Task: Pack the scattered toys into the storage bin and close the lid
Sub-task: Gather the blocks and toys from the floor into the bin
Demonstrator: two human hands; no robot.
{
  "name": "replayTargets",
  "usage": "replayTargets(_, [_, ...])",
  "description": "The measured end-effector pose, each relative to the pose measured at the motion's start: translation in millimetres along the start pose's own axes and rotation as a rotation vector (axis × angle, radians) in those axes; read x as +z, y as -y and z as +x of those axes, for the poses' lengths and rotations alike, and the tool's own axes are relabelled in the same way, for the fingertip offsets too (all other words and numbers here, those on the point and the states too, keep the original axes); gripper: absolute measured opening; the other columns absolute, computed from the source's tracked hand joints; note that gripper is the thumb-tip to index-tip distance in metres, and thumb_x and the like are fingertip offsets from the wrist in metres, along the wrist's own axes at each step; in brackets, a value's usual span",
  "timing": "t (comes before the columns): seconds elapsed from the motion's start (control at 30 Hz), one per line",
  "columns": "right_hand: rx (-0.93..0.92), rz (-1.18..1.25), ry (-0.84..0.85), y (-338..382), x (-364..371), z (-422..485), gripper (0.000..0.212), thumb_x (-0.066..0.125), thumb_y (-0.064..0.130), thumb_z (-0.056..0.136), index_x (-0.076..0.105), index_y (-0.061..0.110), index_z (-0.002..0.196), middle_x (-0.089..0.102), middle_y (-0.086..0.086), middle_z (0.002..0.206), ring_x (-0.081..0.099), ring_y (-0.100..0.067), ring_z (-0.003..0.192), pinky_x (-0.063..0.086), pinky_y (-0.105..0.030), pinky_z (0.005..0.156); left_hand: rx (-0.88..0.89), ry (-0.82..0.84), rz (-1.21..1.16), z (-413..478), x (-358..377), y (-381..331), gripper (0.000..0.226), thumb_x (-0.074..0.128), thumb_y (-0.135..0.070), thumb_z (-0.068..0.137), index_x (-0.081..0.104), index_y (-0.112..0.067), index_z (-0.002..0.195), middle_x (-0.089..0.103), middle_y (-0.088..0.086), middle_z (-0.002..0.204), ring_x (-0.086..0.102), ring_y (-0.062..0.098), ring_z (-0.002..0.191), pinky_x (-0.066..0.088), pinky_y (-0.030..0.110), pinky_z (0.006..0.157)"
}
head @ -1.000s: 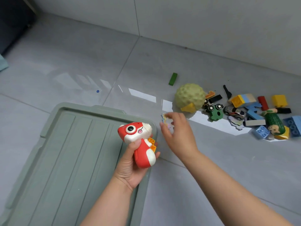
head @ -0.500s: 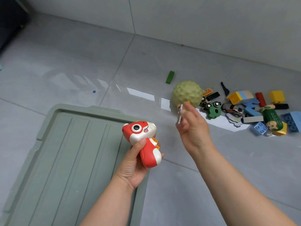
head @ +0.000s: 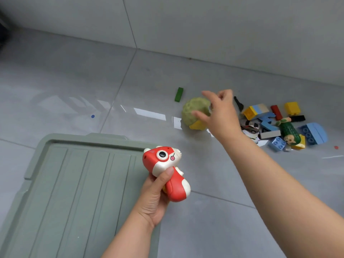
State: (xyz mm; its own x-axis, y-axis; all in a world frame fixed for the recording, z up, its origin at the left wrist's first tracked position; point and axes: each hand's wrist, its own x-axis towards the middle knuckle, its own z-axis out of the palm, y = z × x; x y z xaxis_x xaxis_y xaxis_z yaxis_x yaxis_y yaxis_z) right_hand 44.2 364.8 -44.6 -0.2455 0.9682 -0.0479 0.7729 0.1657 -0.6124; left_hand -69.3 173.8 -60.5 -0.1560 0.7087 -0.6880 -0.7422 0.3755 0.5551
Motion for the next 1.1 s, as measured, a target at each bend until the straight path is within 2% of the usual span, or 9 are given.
replayTargets(0.1, [-0.019, -0.313, 0.112, -8.5, 25.0, 4.0, 0.09, 0.078, 0.045, 0.066, 0.032, 0.021, 0.139, 0.033, -0.014, 0.122, 0.046, -0.033, 0.107, 0.045, -0.04, 0.085, 0.06, -0.061, 0.092, -4.4, 5.9, 2.7, 0.086, 0.088, -0.035, 0.031, 0.063, -0.02, 0.112, 0.07, 0.003, 0.088, 0.067, 0.014, 0.077, 0.053, 0.026, 0.059])
replayTargets(0.27, [-0.074, -0.212, 0.071, -19.4, 25.3, -20.5, 0.074, 0.077, 0.023, 0.071, 0.04, 0.015, 0.134, 0.035, -0.017, 0.12, 0.044, -0.035, 0.109, 0.05, -0.039, 0.076, 0.202, -0.104, 0.277, -10.5, 18.6, 5.0, 0.071, 0.081, -0.034, 0.04, 0.062, -0.035, 0.109, 0.072, -0.007, 0.094, 0.067, 0.014, 0.086, 0.054, 0.033, 0.072])
replayTargets(0.33, [-0.065, -0.102, 0.008, -13.4, 18.5, -41.6, 0.071, 0.077, 0.019, 0.068, 0.046, 0.016, 0.131, 0.036, -0.016, 0.121, 0.043, -0.033, 0.11, 0.05, -0.039, 0.079, 0.247, -0.14, 0.331, -11.1, 22.4, 2.6, 0.062, 0.082, -0.029, 0.043, 0.063, -0.032, 0.102, 0.072, -0.008, 0.088, 0.066, 0.012, 0.083, 0.054, 0.027, 0.065])
replayTargets(0.53, [0.05, 0.23, -0.358, -6.6, -54.1, -127.7, 0.078, 0.084, 0.018, 0.057, 0.051, 0.017, 0.127, 0.025, 0.0, 0.11, 0.037, -0.01, 0.104, 0.03, -0.004, 0.091, 0.36, -0.092, 0.507, -26.8, 65.0, 4.6, 0.051, 0.086, -0.012, 0.059, 0.059, -0.024, 0.101, 0.066, -0.001, 0.092, 0.062, 0.013, 0.081, 0.05, 0.031, 0.073])
replayTargets(0.63, [0.074, 0.255, -0.494, -8.0, -106.0, -173.9, 0.079, 0.086, 0.019, 0.056, 0.05, 0.022, 0.126, 0.027, 0.004, 0.112, 0.033, 0.012, 0.102, 0.029, 0.001, 0.089, 0.38, 0.028, 0.604, -45.4, 100.9, 14.6, 0.047, 0.084, -0.013, 0.063, 0.058, -0.028, 0.099, 0.066, 0.002, 0.097, 0.063, 0.015, 0.085, 0.05, 0.031, 0.075])
replayTargets(0.87, [0.299, 0.301, -0.838, -4.0, -230.9, -298.0, 0.08, 0.085, 0.033, 0.06, 0.04, 0.043, 0.126, 0.03, 0.018, 0.124, 0.043, -0.006, 0.119, 0.042, -0.017, 0.096, 0.408, 0.532, 0.716, -142.8, 216.2, 53.7, 0.049, 0.083, -0.005, 0.061, 0.06, -0.028, 0.097, 0.07, -0.007, 0.086, 0.066, 0.001, 0.075, 0.05, 0.014, 0.061])
replayTargets(0.97, [0.426, 0.323, -1.058, -11.0, -280.1, -346.2, 0.083, 0.084, 0.037, 0.06, 0.036, 0.044, 0.127, 0.035, 0.013, 0.126, 0.044, 0.001, 0.116, 0.041, -0.011, 0.094, 0.434, 0.797, 0.74, -195.4, 278.9, 79.3, 0.046, 0.079, -0.017, 0.055, 0.06, -0.03, 0.095, 0.071, -0.009, 0.088, 0.067, 0.003, 0.079, 0.054, 0.019, 0.067])
replayTargets(1.03, [0.531, 0.375, -1.215, -23.6, -310.2, -373.7, 0.086, 0.084, 0.044, 0.058, 0.035, 0.044, 0.128, 0.04, 0.008, 0.13, 0.047, -0.003, 0.116, 0.047, -0.021, 0.091, 0.479, 0.954, 0.779, -223.7, 321.4, 102.9, 0.043, 0.08, -0.02, 0.056, 0.06, -0.035, 0.091, 0.068, 0.002, 0.097, 0.067, 0.012, 0.088, 0.057, 0.03, 0.074])
replayTargets(1.1, [0.611, 0.454, -1.326, -38.8, -335.8, -397.4, 0.083, 0.082, 0.041, 0.062, 0.036, 0.038, 0.132, 0.046, 0.003, 0.132, 0.05, -0.01, 0.115, 0.049, -0.016, 0.078, 0.504, 1.073, 0.86, -239.7, 355.2, 132.1, 0.043, 0.081, -0.029, 0.055, 0.06, -0.039, 0.092, 0.064, 0.011, 0.103, 0.065, 0.022, 0.094, 0.056, 0.042, 0.08])
